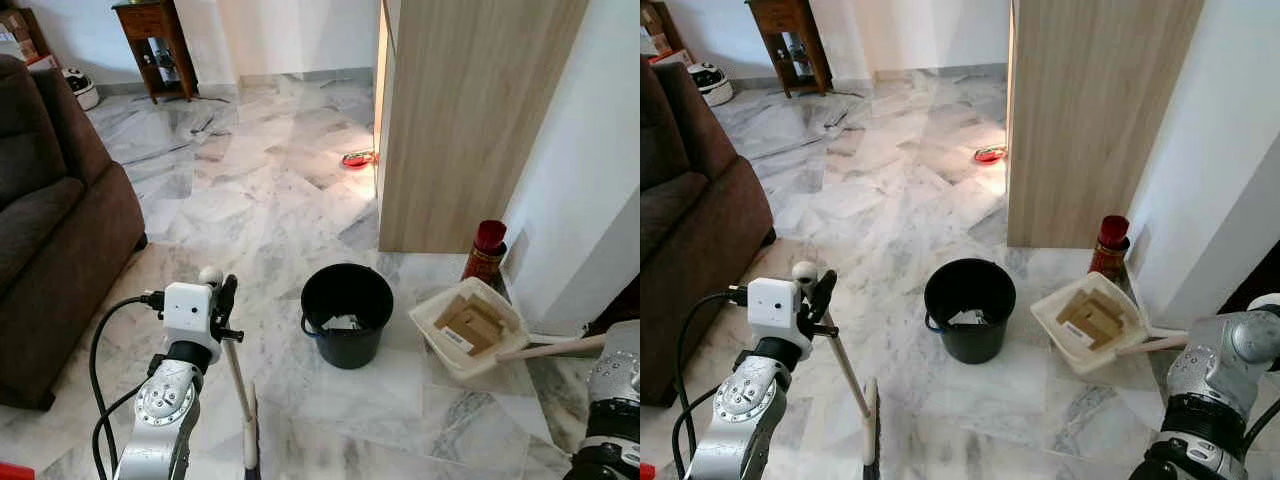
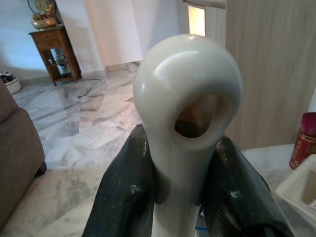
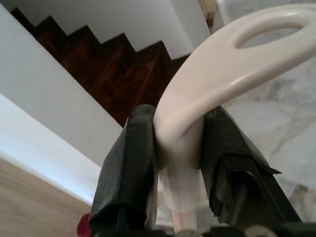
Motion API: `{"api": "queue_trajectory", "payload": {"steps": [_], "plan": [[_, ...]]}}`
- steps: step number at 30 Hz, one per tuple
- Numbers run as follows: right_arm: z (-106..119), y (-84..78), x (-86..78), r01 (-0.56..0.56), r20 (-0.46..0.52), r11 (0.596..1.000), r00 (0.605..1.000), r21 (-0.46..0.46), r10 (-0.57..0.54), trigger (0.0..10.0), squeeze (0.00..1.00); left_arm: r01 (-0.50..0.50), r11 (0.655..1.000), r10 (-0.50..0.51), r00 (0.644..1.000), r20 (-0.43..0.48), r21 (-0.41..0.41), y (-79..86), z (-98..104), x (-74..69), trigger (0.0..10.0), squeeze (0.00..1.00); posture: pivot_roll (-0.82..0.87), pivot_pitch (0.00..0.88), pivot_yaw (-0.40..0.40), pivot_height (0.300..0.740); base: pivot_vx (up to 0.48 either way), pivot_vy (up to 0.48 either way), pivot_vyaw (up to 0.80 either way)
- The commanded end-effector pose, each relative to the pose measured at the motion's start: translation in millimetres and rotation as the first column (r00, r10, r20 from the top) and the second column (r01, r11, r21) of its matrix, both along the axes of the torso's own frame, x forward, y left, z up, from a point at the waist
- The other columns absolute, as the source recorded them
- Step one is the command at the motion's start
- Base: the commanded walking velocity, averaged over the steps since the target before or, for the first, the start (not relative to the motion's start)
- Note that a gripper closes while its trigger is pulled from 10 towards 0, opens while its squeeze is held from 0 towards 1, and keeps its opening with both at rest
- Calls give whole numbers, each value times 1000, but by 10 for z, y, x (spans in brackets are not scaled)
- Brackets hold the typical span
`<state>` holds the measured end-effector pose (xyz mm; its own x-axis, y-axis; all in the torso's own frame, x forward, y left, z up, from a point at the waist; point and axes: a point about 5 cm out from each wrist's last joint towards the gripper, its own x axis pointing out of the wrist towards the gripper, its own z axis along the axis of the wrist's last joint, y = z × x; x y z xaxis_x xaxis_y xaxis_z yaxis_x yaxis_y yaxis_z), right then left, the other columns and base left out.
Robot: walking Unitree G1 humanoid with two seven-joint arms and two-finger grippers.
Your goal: Sweep floor
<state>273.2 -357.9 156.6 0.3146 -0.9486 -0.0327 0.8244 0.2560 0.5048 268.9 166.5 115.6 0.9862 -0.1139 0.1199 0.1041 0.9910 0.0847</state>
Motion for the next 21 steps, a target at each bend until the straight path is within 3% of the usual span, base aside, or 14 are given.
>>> {"api": "queue_trajectory", "payload": {"steps": [1, 8, 18, 21], "plan": [[126, 41, 81, -32, 125, 998, 992, 48, 26, 10000, 0, -7, 1000, 7, 998, 64, 1, 42, 143, 22, 10000, 0, -40, 0, 86, 740, 0, 0, 0], [81, 37, 101, -68, 267, 979, 964, 193, 15, 10000, 0, -3, 1000, 3, 998, 64, -1, 37, 143, 20, 10000, 0, -37, 0, 84, 740, 0, 0, 0], [56, -9, 51, -67, 296, 974, 955, 216, 0, 10000, 0, 7, 1000, -7, 998, 63, -3, 31, 143, 10, 10000, 0, -37, 0, 87, 740, 0, 0, 0], [20, 104, 131, -150, 279, 967, 956, 206, 89, 10000, 0, 9, 1000, -9, 998, 62, -3, 29, 142, 12, 10000, 0, -37, 0, 87, 740, 0, 0, 0]]}}
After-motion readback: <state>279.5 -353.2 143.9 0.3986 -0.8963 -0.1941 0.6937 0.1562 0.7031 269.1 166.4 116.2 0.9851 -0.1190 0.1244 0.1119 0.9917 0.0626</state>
